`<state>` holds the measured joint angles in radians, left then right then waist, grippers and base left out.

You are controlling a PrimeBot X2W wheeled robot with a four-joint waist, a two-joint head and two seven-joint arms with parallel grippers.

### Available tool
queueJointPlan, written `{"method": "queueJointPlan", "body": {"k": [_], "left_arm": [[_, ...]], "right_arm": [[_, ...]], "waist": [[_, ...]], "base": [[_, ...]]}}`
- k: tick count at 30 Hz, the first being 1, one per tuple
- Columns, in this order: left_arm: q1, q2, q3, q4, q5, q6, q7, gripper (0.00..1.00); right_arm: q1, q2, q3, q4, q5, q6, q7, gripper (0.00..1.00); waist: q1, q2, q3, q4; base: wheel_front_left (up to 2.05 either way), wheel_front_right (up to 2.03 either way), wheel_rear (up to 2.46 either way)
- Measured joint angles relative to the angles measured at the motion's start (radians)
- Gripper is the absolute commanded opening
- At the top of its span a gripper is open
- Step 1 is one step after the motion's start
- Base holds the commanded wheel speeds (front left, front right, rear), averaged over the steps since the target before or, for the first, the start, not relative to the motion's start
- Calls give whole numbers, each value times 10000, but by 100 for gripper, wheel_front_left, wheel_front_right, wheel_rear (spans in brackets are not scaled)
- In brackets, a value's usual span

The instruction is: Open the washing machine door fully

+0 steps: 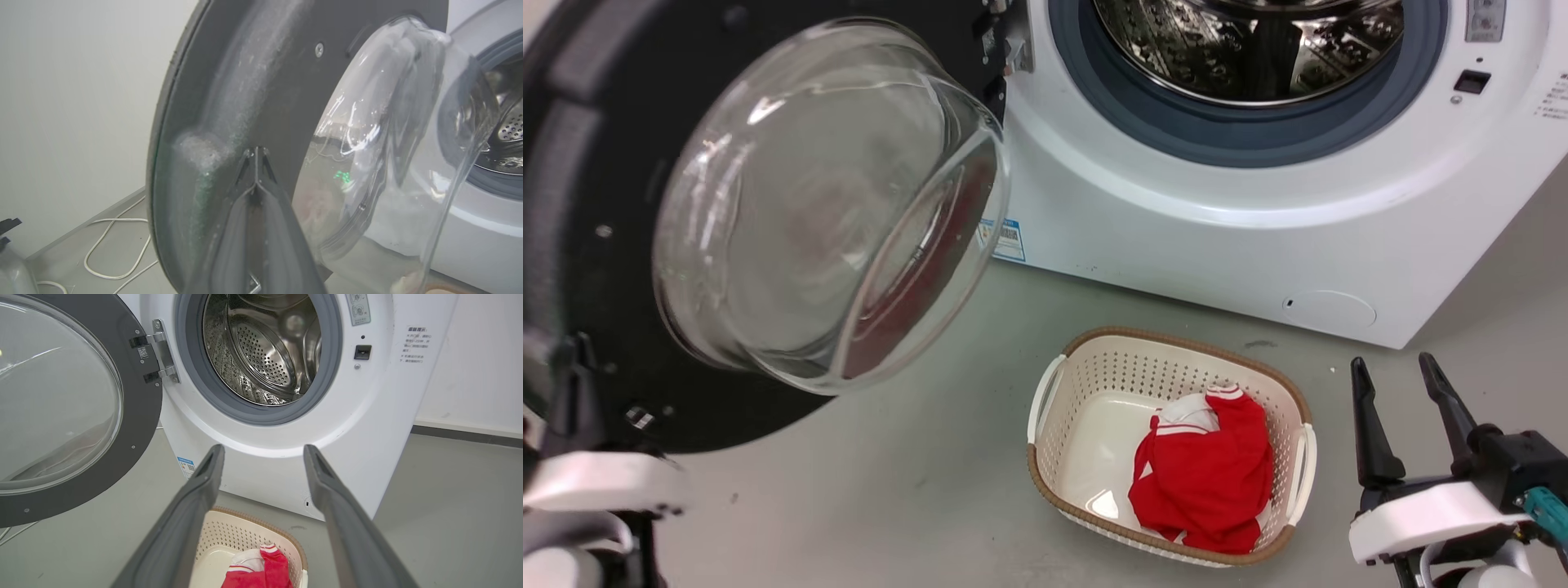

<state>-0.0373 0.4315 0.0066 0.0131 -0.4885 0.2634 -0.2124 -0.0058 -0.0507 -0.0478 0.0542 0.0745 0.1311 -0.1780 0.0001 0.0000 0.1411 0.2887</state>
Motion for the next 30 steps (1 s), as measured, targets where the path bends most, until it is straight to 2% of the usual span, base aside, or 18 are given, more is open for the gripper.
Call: {"method": "queueJointPlan", "body": {"k": [6, 15, 24, 30], "left_arm": [[-1072, 644, 846, 1626, -560, -575, -234, 0], [-2127, 1070, 1258, 3411, -660, -1143, -454, 0], [-2266, 865, 1271, 3812, -293, -1363, -476, 0], [-1185, 334, 1476, 2581, 318, -1312, -481, 0]], "right_arm": [[-323, -2, 15, -127, -130, 0, 40, 100], [-515, -2, -4, -155, -174, 0, 90, 100], [-542, -2, -42, -33, -157, 0, 58, 100], [-441, -2, -65, 215, 54, 0, -75, 100]], "waist": [[0, 0, 433, -119], [0, 0, 782, -329], [1, 0, 642, -383], [0, 0, 133, -472]], "base": [[0, 0, 0], [0, 0, 0], [0, 0, 0], [0, 0, 0]]}}
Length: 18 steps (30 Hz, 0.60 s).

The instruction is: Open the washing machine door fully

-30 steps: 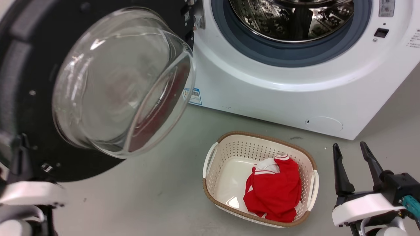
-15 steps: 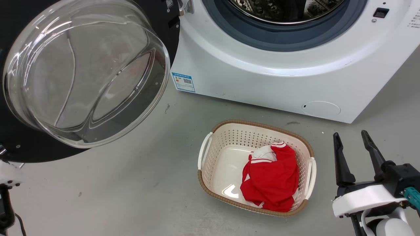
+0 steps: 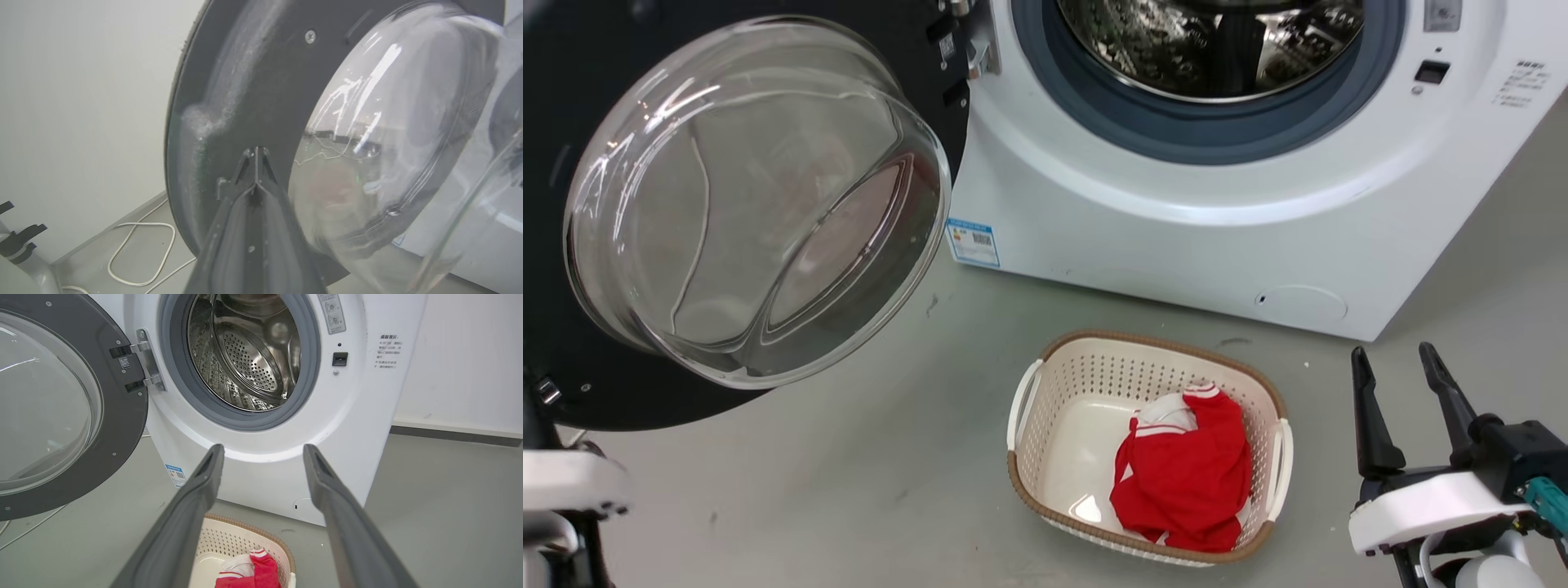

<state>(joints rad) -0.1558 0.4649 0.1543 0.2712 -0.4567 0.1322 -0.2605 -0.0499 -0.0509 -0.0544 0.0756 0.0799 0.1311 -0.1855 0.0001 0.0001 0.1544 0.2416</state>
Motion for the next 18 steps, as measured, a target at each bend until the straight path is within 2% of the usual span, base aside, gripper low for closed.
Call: {"method": "queueJointPlan", "body": {"k": [6, 11, 13, 14, 18], "left_arm": [[1383, -708, -140, -1570, 558, 186, -23, 0], [2287, -1321, -690, -2711, 963, 268, -25, 0], [2527, -1557, -918, -2987, 1072, 303, -25, 58], [2615, -1626, -999, -3078, 1104, 303, -25, 100], [2799, -1728, -1304, -3275, 1300, 245, -25, 100]], "right_arm": [[207, 0, 165, 224, 86, 0, -44, 100], [512, 2, 389, 280, 155, 0, -42, 100], [544, 0, 449, 278, 167, 0, -35, 100], [566, 0, 487, 280, 167, 0, -33, 100], [738, 2, 571, 244, 180, 0, -29, 100]], "waist": [[0, 0, -614, -156], [-2, 0, -1064, -375], [-2, 0, -1175, -485], [-2, 0, -1224, -541], [-2, 0, -1410, -769]], "base": [[0, 0, 0], [0, 0, 0], [0, 0, 0], [0, 0, 0], [0, 0, 0]]}}
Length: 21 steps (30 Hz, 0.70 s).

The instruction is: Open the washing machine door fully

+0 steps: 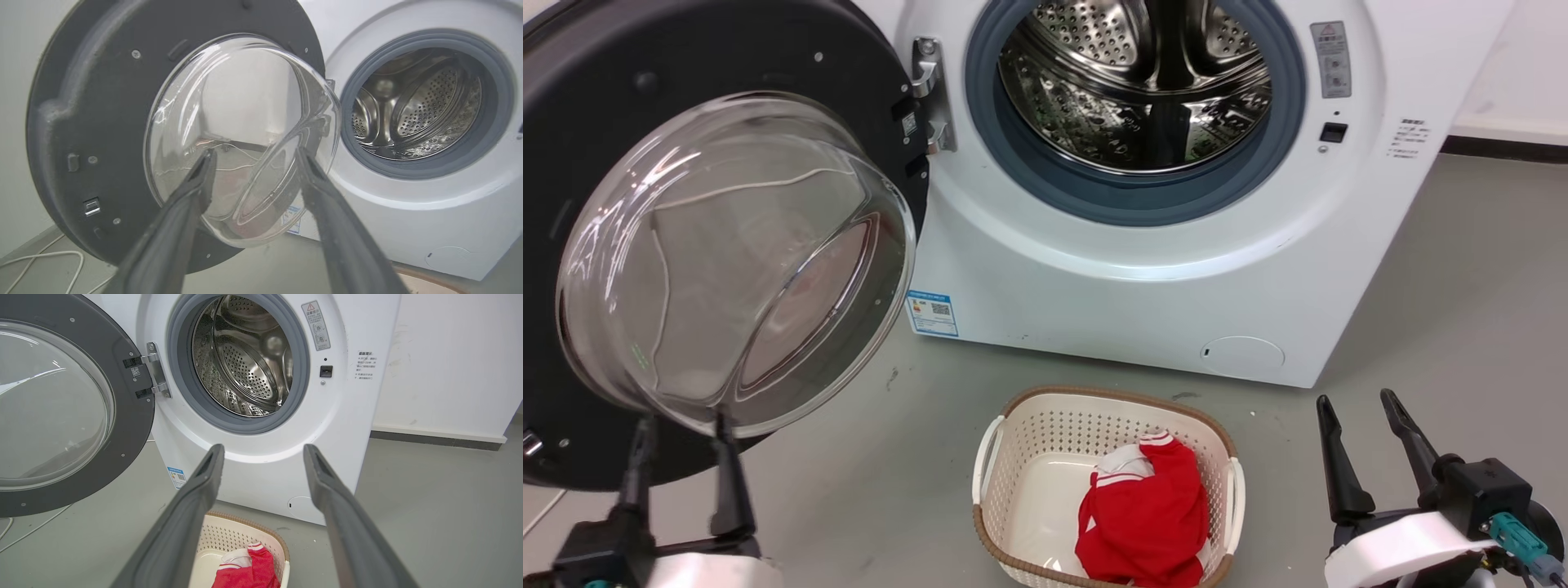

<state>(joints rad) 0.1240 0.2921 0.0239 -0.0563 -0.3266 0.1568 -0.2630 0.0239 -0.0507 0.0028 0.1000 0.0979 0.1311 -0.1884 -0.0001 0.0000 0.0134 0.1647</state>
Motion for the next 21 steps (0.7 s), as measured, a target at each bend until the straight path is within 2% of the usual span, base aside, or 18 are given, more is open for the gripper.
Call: {"method": "queueJointPlan", "body": {"k": [6, 12, 21], "left_arm": [[-147, -165, -633, -27, 192, -295, 0, 100], [-1020, -543, -1427, 506, 336, -617, 0, 100], [-2181, -1158, -1797, 1475, 686, -865, 0, 100]], "right_arm": [[19, -2, 2, -213, -4, 0, 35, 100], [27, -2, -94, -443, -69, 0, 132, 100], [23, -2, -213, -757, -245, 0, 234, 100]], "waist": [[0, 0, -149, -389], [0, 0, -231, -842], [1, 0, -203, -1446]], "base": [[0, 0, 0], [0, 0, 0], [0, 0, 0]]}}
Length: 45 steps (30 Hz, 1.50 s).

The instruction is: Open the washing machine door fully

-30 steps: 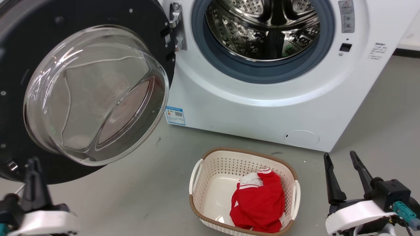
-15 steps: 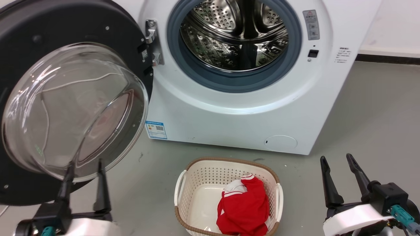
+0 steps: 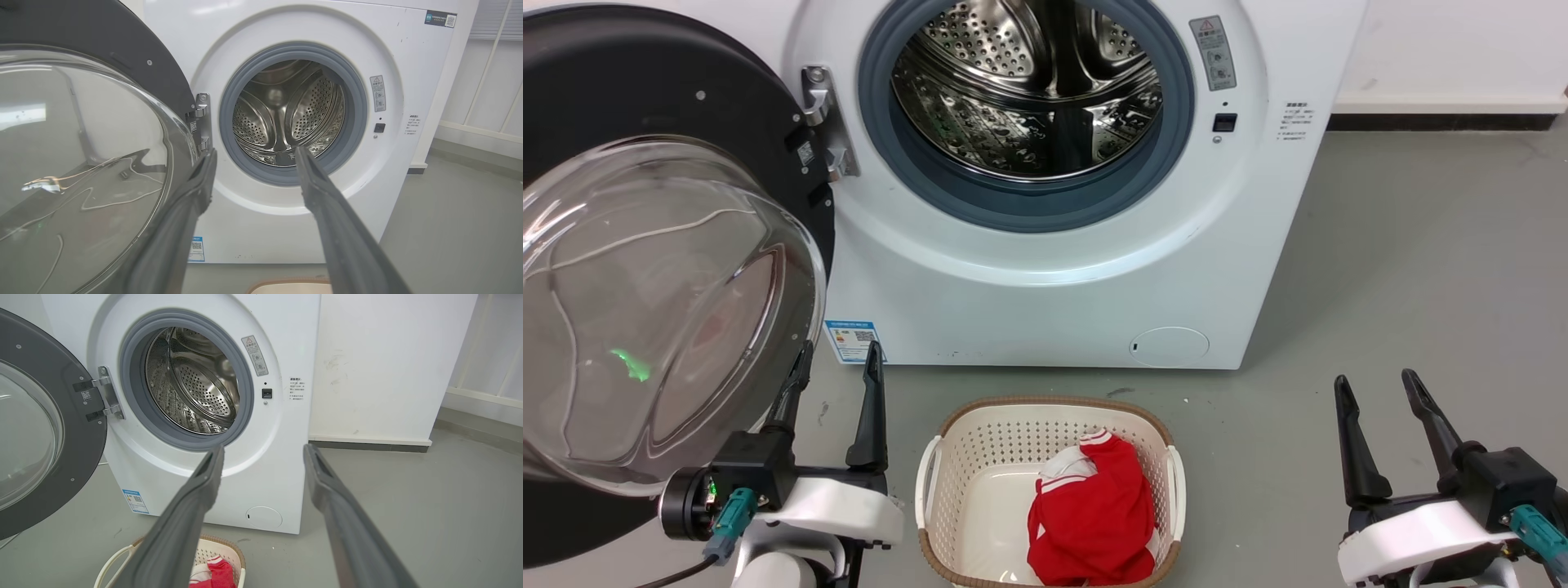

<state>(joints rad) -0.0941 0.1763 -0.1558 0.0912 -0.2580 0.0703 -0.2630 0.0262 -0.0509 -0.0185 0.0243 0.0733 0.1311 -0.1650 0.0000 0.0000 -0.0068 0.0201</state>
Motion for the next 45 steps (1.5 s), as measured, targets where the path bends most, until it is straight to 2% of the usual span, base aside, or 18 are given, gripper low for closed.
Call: {"method": "queueJointPlan", "body": {"k": [12, 45], "left_arm": [[186, -194, 372, 209, 746, 159, 0, 100], [294, -671, 1139, 326, 1352, -443, 0, 100]], "right_arm": [[200, 0, 169, -58, 58, 0, -12, 100], [175, 0, 186, 167, 150, 0, -105, 100]], "waist": [[0, 0, 20, -176], [1, 0, 46, -246]], "base": [[0, 0, 0], [0, 0, 0]]}}
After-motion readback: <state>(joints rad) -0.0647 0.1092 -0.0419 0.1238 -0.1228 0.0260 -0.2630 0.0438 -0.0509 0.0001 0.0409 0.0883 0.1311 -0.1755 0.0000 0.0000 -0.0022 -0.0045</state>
